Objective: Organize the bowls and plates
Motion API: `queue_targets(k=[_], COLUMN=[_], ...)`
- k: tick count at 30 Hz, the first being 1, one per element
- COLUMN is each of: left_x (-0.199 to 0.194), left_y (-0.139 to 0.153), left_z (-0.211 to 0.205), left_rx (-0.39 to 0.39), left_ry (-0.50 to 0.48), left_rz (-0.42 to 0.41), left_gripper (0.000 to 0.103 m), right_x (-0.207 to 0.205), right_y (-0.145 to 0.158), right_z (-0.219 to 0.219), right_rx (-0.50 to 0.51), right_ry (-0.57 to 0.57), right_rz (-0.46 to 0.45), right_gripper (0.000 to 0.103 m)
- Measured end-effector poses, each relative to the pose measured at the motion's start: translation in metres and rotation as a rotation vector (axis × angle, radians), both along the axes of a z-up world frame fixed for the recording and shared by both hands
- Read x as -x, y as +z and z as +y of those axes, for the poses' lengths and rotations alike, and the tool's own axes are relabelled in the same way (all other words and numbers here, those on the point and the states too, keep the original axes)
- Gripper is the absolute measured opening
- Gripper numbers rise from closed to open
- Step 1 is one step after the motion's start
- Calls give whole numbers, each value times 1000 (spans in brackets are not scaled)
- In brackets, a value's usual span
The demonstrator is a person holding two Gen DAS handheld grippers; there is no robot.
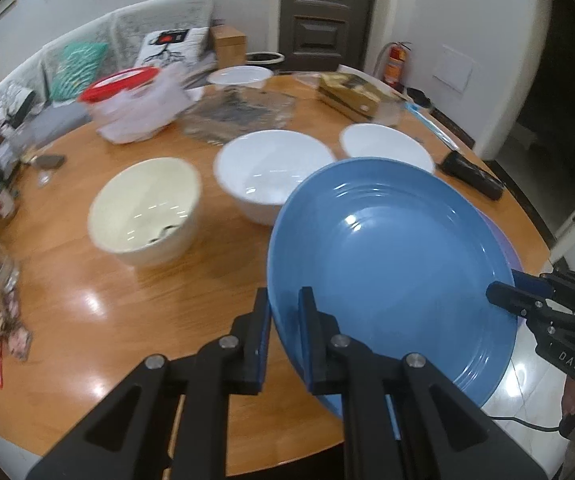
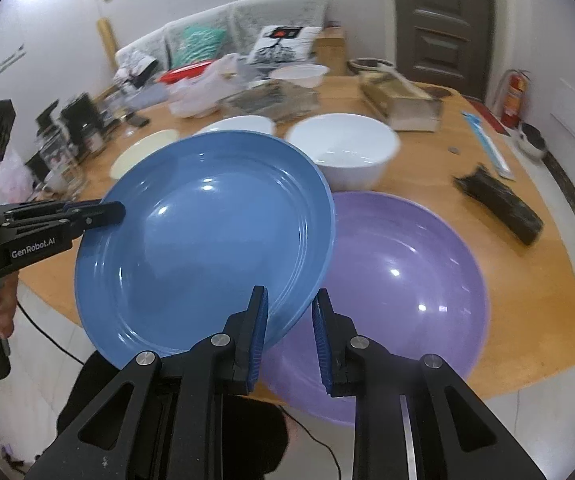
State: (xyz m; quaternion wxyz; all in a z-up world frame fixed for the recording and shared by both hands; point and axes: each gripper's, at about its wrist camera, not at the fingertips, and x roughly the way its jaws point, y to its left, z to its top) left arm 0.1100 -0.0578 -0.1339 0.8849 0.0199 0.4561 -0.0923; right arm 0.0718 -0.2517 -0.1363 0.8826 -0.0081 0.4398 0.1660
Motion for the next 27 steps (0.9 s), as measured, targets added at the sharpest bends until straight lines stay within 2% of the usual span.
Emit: queue_targets(k=[13, 19, 27], left_x=[-19, -23, -32], left_y=[-26, -32, -38], left_z=[-83, -101, -114], left_rx=[-44, -68, -106], left_ry=[-126, -160, -182], left_rz=[69, 74, 79], left_gripper=[10, 12, 13], right_x=[4, 0, -6], right_y=[-8, -15, -20], right_z=[-68, -84, -85], right_rx=[34, 48, 83], right_ry=[-137, -181, -198], right_rz=[27, 48, 55], right_gripper=[17, 18, 18])
